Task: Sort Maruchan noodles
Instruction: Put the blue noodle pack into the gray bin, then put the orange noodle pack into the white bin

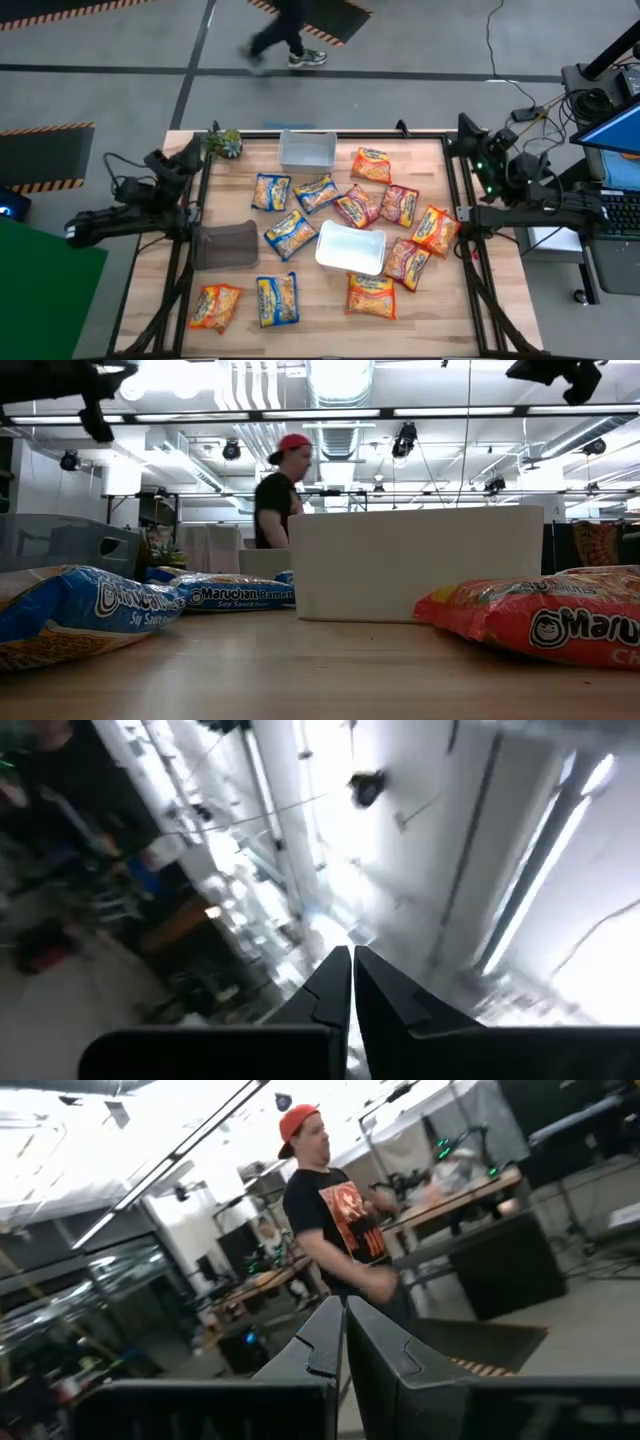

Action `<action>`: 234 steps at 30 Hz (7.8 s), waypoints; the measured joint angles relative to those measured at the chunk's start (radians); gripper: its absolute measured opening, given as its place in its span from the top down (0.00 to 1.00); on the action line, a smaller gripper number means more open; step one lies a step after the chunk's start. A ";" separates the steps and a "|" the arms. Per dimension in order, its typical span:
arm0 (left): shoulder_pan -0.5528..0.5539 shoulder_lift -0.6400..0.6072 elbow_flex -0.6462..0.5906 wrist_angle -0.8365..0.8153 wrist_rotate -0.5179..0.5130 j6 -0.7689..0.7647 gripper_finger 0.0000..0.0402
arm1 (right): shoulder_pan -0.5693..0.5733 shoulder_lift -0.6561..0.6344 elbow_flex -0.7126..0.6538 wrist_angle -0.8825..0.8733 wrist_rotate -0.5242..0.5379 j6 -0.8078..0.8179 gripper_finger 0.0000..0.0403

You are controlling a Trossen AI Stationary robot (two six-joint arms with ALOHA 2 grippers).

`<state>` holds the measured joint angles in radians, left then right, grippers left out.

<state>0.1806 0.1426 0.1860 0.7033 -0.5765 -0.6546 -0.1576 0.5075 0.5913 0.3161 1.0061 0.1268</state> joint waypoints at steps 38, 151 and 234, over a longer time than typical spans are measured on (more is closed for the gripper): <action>0.047 1.743 1.090 -1.679 0.343 -0.052 0.99 | -0.037 0.024 0.089 -0.081 -0.003 -0.112 0.98; 0.399 1.721 1.010 -0.571 0.646 0.032 0.99 | -0.037 0.024 0.089 -0.080 -0.019 -0.141 0.98; 0.252 1.220 1.254 -0.977 0.708 0.253 0.80 | -0.721 0.959 0.482 -1.010 -1.181 0.400 0.98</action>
<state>0.4324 1.3624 1.4399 -0.2735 0.1310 -0.4019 -0.8791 1.4668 1.0734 -0.6942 -0.1749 0.5272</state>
